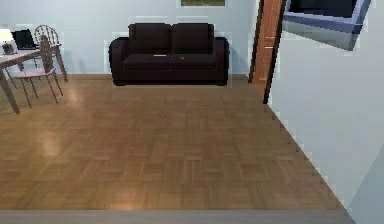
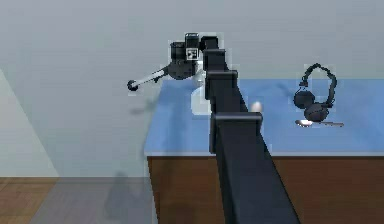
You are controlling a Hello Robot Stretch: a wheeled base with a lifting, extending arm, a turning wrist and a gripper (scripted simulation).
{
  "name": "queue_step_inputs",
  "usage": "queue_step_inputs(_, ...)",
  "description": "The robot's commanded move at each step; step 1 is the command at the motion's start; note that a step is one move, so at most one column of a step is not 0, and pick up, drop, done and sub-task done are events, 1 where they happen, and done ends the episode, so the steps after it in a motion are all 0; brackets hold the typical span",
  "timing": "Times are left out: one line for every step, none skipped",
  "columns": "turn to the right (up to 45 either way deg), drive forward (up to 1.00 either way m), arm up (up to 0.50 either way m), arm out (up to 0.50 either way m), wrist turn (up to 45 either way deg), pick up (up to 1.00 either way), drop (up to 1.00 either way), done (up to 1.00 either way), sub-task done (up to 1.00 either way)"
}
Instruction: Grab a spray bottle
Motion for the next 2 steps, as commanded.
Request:
queue_step_inputs(0.0, 0.00, 0.00, 0.00, 45.0, 0.00, 0.00, 0.00, 0.00)
queue_step_inputs(0.0, 0.00, 0.00, 0.00, 6.0, 0.00, 0.00, 0.00, 0.00)
